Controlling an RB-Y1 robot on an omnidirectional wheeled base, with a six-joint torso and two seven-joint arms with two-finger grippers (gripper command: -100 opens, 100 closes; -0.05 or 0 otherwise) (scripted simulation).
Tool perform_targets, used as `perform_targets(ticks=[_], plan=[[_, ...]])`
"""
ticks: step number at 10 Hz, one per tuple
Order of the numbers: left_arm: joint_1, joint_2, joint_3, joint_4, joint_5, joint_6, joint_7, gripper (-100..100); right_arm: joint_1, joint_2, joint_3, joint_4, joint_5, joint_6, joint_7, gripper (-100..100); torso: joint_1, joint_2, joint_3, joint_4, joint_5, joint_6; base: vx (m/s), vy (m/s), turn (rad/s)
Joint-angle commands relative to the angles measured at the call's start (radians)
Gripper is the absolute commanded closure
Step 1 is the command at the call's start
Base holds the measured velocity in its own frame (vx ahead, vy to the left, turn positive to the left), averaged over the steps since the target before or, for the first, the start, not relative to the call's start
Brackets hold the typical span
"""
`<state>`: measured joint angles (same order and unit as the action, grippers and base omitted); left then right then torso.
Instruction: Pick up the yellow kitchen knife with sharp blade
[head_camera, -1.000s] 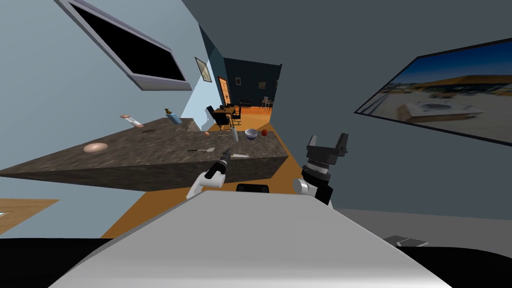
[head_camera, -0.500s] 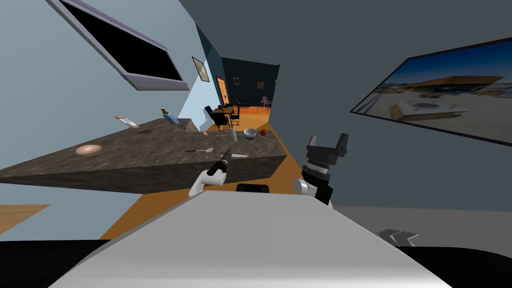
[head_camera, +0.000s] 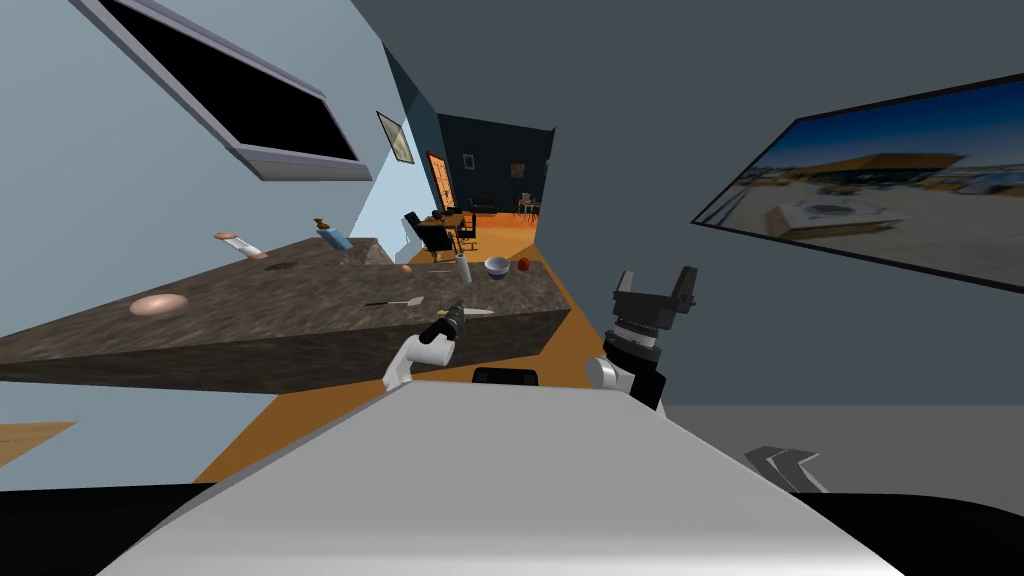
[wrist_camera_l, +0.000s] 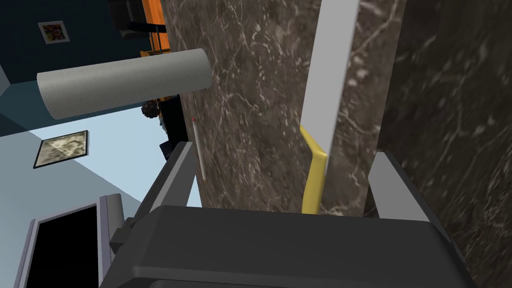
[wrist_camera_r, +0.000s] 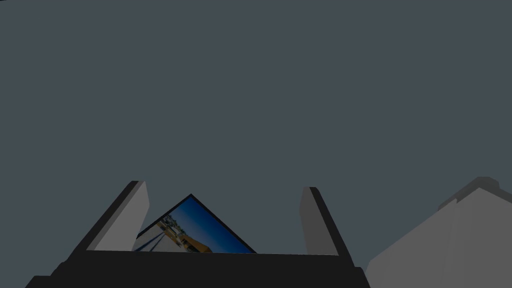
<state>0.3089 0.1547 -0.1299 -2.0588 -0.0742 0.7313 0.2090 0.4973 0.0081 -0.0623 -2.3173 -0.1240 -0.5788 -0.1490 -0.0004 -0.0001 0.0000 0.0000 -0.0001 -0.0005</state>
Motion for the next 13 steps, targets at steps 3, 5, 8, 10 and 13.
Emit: perform_targets(ticks=[3, 5, 8, 10, 13], plan=[[-0.046, 0.008, -0.004, 0.019, 0.008, 0.107, 0.036, -100, 0.000, 0.000, 0.000, 0.000, 0.000, 0.000, 0.000, 0, 0.000, 0.000, 0.000, 0.000, 0.000, 0.000, -0.008, -0.011, -0.063], [-0.059, 0.011, -0.004, 0.024, 0.010, 0.146, 0.046, -100, 0.000, 0.000, 0.000, 0.000, 0.000, 0.000, 0.000, 0, 0.000, 0.000, 0.000, 0.000, 0.000, 0.000, -0.007, -0.009, -0.022], [-0.086, 0.019, -0.007, 0.034, 0.015, 0.209, 0.066, -100, 0.000, 0.000, 0.000, 0.000, 0.000, 0.000, 0.000, 0, 0.000, 0.000, 0.000, 0.000, 0.000, 0.000, -0.005, -0.009, -0.040], [-0.088, 0.021, -0.006, 0.034, 0.017, 0.213, 0.067, -100, 0.000, 0.000, 0.000, 0.000, 0.000, 0.000, 0.000, 0, 0.000, 0.000, 0.000, 0.000, 0.000, 0.000, 0.000, -0.004, -0.015], [-0.102, 0.015, 0.000, 0.080, 0.017, 0.183, 0.064, -100, 0.000, 0.000, 0.000, 0.000, 0.000, 0.000, 0.000, 0, 0.001, -0.001, -0.001, 0.000, 0.000, 0.000, 0.019, 0.000, -0.001]])
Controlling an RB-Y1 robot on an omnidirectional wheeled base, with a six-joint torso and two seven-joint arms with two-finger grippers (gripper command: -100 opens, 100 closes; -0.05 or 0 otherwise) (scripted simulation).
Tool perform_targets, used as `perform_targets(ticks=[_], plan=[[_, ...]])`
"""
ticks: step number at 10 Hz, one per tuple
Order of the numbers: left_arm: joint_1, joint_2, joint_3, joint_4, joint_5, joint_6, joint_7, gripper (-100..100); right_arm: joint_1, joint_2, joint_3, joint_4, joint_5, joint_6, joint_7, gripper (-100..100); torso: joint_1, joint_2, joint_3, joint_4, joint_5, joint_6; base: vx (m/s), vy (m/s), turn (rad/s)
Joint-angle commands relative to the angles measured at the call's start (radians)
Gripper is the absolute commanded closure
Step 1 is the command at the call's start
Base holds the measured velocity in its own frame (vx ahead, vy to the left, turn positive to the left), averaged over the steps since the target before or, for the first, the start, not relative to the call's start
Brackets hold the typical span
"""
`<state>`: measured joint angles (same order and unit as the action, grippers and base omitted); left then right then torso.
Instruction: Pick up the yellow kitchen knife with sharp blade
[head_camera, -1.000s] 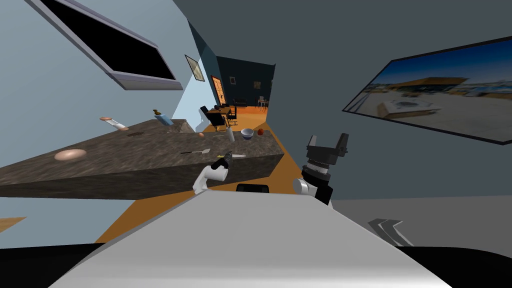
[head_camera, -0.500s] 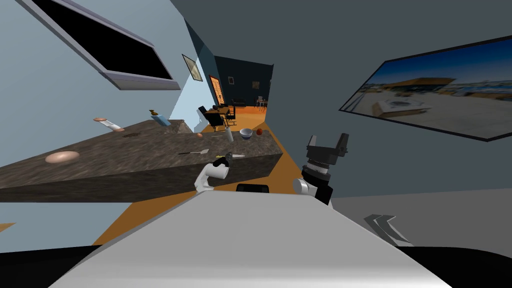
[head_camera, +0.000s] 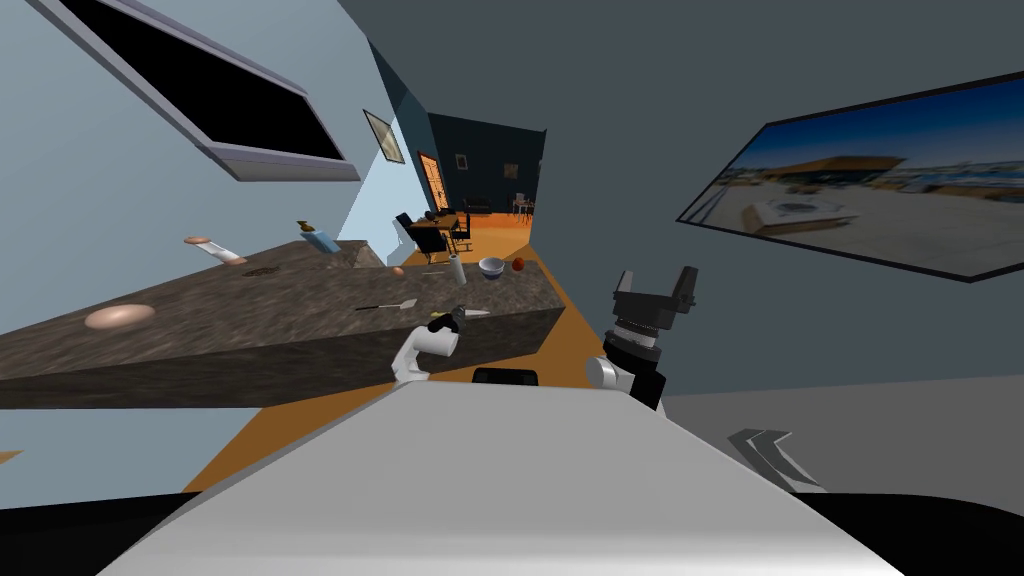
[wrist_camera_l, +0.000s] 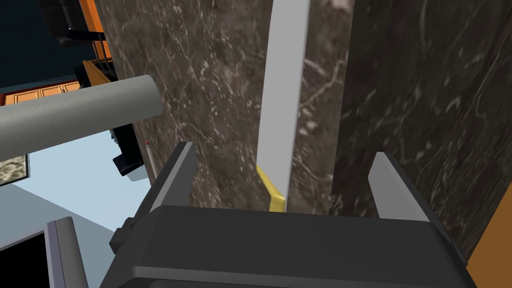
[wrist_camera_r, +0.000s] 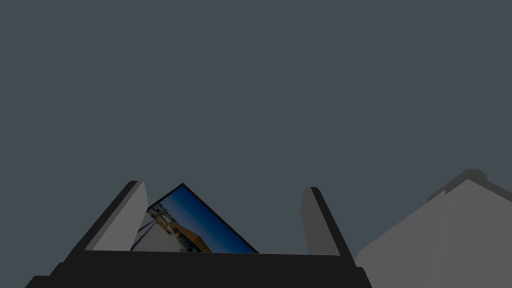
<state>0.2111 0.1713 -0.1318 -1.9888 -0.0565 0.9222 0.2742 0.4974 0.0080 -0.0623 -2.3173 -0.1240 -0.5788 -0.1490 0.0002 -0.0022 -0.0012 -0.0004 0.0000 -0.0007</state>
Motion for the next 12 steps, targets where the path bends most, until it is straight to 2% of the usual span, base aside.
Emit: perform_targets(ticks=[1, 2, 3, 6, 7, 8, 9, 10, 12], plan=[[-0.011, -0.005, 0.005, 0.033, 0.000, -0.024, -0.004, -100, 0.000, 0.000, 0.000, 0.000, 0.000, 0.000, 0.000, 0, 0.000, 0.000, 0.000, 0.000, 0.000, 0.000, 0.043, -0.004, -0.002], [-0.006, -0.002, 0.003, 0.020, 0.001, -0.014, -0.002, -100, 0.000, 0.000, 0.000, 0.000, 0.000, 0.000, 0.000, 0, 0.000, -0.001, 0.000, 0.000, 0.000, 0.000, 0.020, -0.003, 0.000], [-0.006, -0.002, 0.004, 0.022, 0.001, -0.017, -0.003, 100, 0.000, 0.000, 0.000, 0.000, 0.000, 0.000, 0.000, 0, 0.000, 0.000, 0.000, 0.000, 0.000, 0.000, 0.000, 0.000, 0.000], [0.012, -0.006, -0.005, 0.037, 0.005, -0.002, -0.002, 100, 0.000, 0.000, 0.000, 0.000, 0.000, 0.000, 0.000, 0, 0.000, -0.004, 0.004, 0.012, -0.006, 0.003, -0.019, -0.008, 0.008], [0.012, -0.006, -0.005, 0.036, 0.005, -0.002, -0.002, 100, 0.000, 0.000, 0.000, 0.000, 0.000, 0.000, 0.000, 0, 0.001, -0.004, 0.003, 0.011, -0.006, 0.003, 0.000, 0.000, 0.000], [0.012, -0.006, -0.005, 0.036, 0.005, -0.002, -0.002, 0, 0.000, 0.000, 0.000, 0.000, 0.000, 0.000, 0.000, 0, 0.001, -0.005, 0.003, 0.011, -0.006, 0.003, 0.000, 0.000, 0.000], [-0.013, -0.006, 0.006, 0.041, 0.000, -0.030, -0.004, 100, 0.000, 0.000, 0.000, 0.000, 0.000, 0.000, 0.000, 0, 0.001, -0.005, 0.003, 0.011, -0.006, 0.003, 0.019, 0.008, -0.009], [-0.004, -0.002, 0.002, 0.010, 0.000, -0.008, -0.001, 100, 0.000, 0.000, 0.000, 0.000, 0.000, 0.000, 0.000, 0, 0.002, -0.010, 0.002, 0.015, -0.008, 0.004, 0.001, 0.004, -0.017], [0.002, 0.001, -0.002, -0.013, 0.000, 0.009, 0.001, 100, 0.000, 0.000, 0.000, 0.000, 0.000, 0.000, 0.000, 0, 0.004, -0.014, 0.004, 0.023, -0.013, 0.005, -0.012, 0.007, 0.000]])
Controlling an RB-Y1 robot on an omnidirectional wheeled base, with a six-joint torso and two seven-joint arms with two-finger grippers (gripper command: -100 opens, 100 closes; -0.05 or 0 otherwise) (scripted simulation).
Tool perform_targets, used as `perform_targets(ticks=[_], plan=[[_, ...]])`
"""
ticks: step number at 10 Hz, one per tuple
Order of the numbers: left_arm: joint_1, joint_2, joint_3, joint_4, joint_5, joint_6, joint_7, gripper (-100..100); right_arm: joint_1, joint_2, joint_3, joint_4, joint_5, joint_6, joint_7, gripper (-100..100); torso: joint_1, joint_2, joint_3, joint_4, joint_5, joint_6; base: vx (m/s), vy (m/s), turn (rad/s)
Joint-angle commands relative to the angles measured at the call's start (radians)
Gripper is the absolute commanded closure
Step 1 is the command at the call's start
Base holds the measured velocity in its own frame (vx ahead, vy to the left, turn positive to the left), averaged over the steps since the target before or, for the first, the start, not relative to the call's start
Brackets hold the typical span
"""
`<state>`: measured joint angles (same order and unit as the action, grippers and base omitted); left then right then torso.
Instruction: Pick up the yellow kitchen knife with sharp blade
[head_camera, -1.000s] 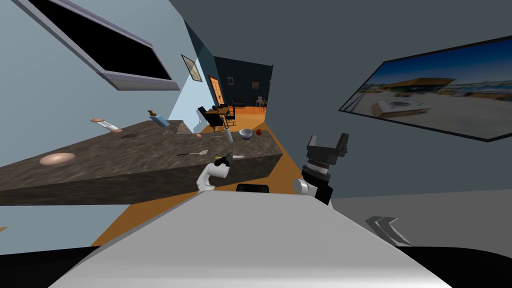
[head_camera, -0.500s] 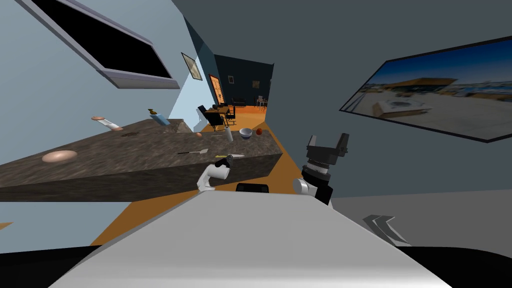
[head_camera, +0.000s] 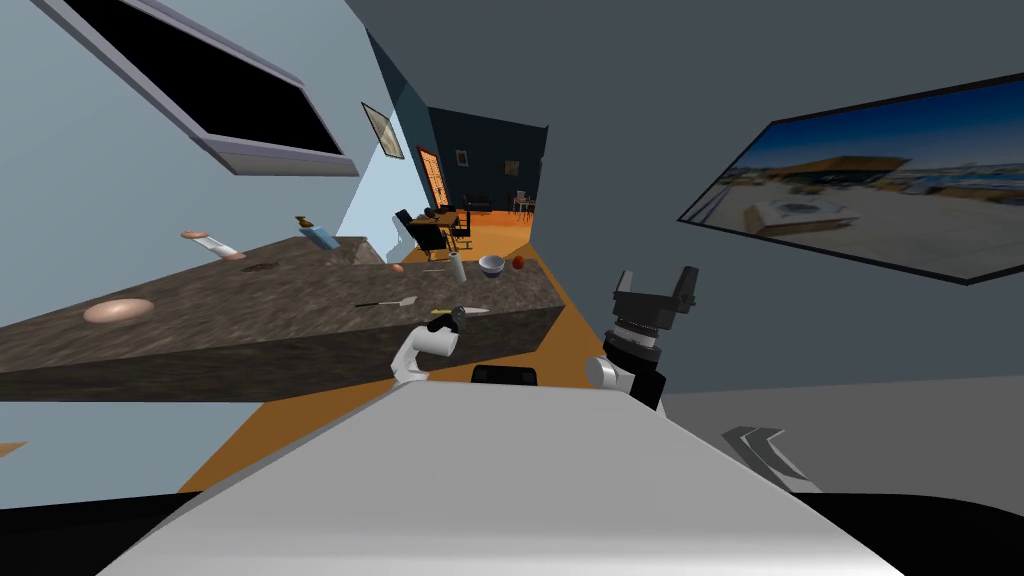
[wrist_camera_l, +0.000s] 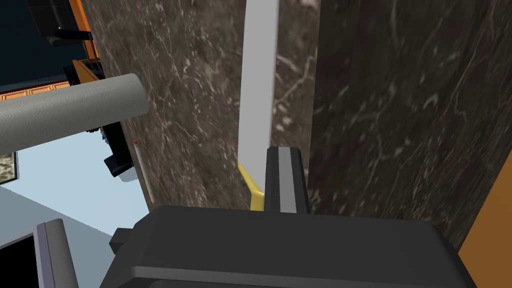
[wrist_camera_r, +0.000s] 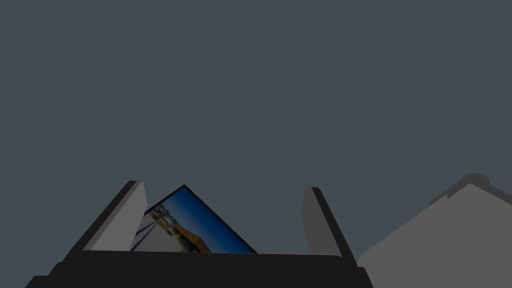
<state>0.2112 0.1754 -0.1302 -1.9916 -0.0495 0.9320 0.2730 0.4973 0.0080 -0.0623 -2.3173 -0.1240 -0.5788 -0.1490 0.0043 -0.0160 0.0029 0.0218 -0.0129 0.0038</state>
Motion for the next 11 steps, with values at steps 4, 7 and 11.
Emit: perform_targets(ticks=[4, 7, 11], plan=[[-0.019, 0.032, -0.001, -0.012, 0.012, 0.008, 0.004, -100, 0.000, 0.000, 0.000, 0.000, 0.000, 0.000, 0.000, 0, 0.000, 0.000, 0.000, 0.000, 0.000, 0.000, -0.023, -0.008, -0.031], [-0.056, 0.087, 0.002, 0.005, 0.048, 0.015, 0.008, -100, 0.000, 0.000, 0.000, 0.000, 0.000, 0.000, 0.000, 0, -0.005, 0.006, 0.004, 0.001, -0.001, 0.000, -0.106, -0.080, -0.112], [-0.120, 0.194, 0.007, 0.048, 0.131, 0.035, 0.020, -100, 0.000, 0.000, 0.000, 0.000, 0.000, 0.000, 0.000, 0, -0.006, 0.007, 0.004, 0.002, -0.001, 0.000, -0.112, -0.088, -0.155]])
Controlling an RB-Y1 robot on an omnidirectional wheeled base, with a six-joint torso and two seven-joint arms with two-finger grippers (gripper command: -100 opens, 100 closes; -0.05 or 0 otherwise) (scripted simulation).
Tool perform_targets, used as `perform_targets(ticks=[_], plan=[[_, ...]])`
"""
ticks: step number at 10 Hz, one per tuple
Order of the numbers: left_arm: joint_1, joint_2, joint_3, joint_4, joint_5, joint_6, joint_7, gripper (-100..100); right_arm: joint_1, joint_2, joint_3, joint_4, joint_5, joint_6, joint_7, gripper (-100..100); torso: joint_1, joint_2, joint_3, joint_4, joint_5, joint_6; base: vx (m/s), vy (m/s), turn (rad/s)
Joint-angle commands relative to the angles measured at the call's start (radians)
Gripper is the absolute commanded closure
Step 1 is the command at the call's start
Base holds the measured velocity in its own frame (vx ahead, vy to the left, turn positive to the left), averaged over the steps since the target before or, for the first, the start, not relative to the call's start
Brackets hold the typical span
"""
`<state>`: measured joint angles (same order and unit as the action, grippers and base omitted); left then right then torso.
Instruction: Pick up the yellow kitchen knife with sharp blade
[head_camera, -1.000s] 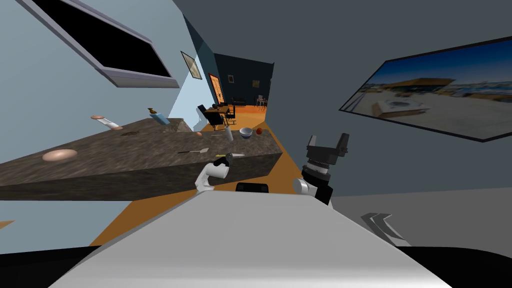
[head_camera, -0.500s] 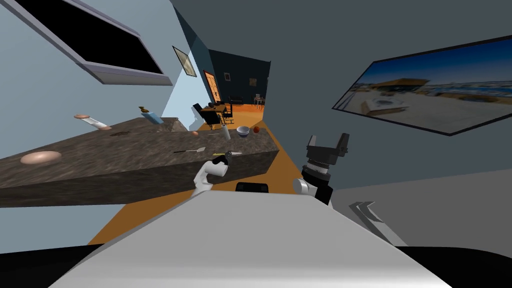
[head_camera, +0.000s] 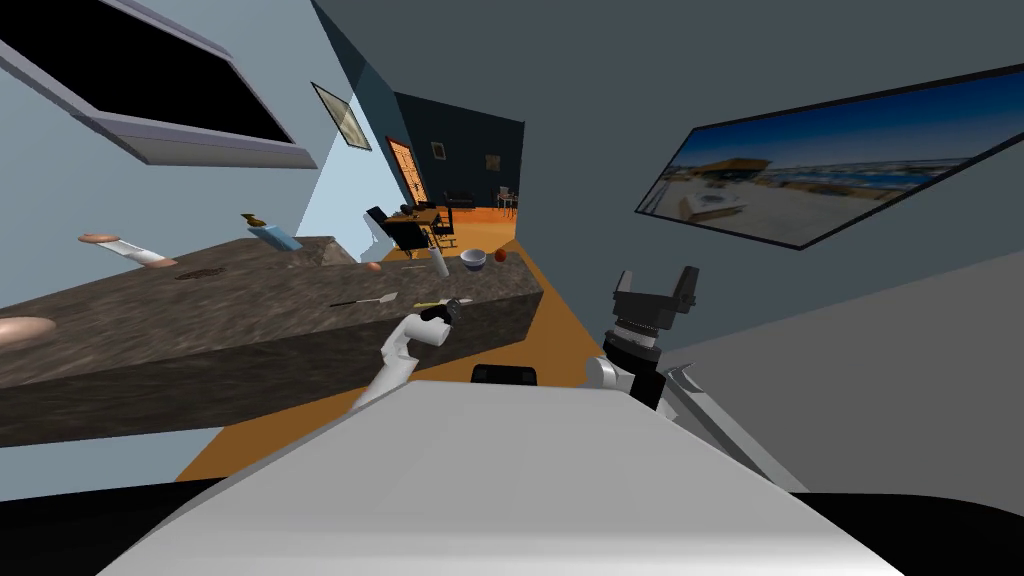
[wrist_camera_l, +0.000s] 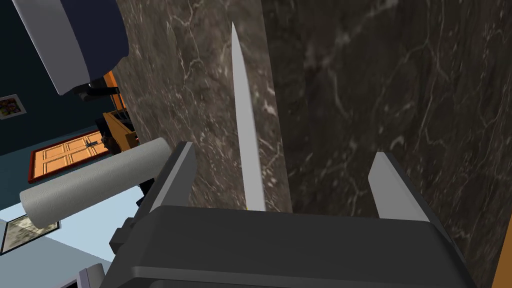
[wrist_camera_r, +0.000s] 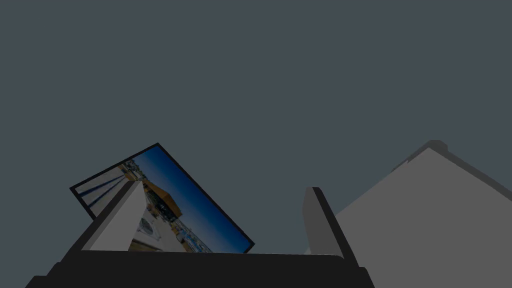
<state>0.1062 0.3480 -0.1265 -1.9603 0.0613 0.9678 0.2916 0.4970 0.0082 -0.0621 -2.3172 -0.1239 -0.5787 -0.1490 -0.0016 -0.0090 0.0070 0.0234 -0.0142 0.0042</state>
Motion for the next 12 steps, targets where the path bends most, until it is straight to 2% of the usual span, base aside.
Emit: perform_targets(ticks=[1, 3, 4, 6, 7, 10, 11, 12], plan=[[-0.032, 0.050, 0.004, 0.032, 0.047, 0.007, 0.006, -100, 0.000, 0.000, 0.000, 0.000, 0.000, 0.000, 0.000, 0, 0.000, 0.000, 0.000, 0.000, 0.000, 0.000, -0.108, -0.098, -0.157], [-0.067, 0.114, 0.006, 0.068, 0.109, 0.025, 0.017, -100, 0.000, 0.000, 0.000, 0.000, 0.000, 0.000, 0.000, 0, 0.001, 0.000, 0.000, 0.000, 0.000, 0.000, -0.109, -0.079, -0.201], [-0.067, 0.122, 0.006, 0.068, 0.110, 0.025, 0.017, -100, 0.000, 0.000, 0.000, 0.000, 0.000, 0.000, 0.000, 0, 0.001, 0.000, 0.000, 0.000, 0.000, 0.000, -0.061, -0.051, -0.050], [-0.102, 0.186, 0.009, 0.112, 0.173, 0.046, 0.030, -100, 0.000, 0.000, 0.000, 0.000, 0.000, 0.000, 0.000, 0, 0.004, -0.003, -0.002, -0.001, 0.001, 0.000, -0.065, -0.050, -0.169], [-0.102, 0.197, 0.009, 0.112, 0.182, 0.046, 0.030, -100, 0.000, 0.000, 0.000, 0.000, 0.000, 0.000, 0.000, 0, 0.003, -0.002, -0.001, -0.001, 0.001, 0.000, -0.070, -0.040, -0.086], [-0.153, 0.298, 0.013, 0.192, 0.286, 0.084, 0.053, -100, 0.000, 0.000, 0.000, 0.000, 0.000, 0.000, 0.000, 0, 0.004, -0.003, -0.002, -0.001, 0.001, 0.000, -0.062, -0.050, -0.230], [-0.153, 0.315, 0.013, 0.192, 0.306, 0.084, 0.053, -100, 0.000, 0.000, 0.000, 0.000, 0.000, 0.000, 0.000, 0, 0.003, -0.003, -0.002, -0.001, 0.001, 0.000, -0.049, -0.037, -0.041], [-0.168, 0.351, 0.015, 0.222, 0.342, 0.098, 0.062, -100, 0.000, 0.000, 0.000, 0.000, 0.000, 0.000, 0.000, 0, 0.005, -0.003, -0.002, -0.001, 0.001, -0.001, -0.039, -0.026, -0.098]])
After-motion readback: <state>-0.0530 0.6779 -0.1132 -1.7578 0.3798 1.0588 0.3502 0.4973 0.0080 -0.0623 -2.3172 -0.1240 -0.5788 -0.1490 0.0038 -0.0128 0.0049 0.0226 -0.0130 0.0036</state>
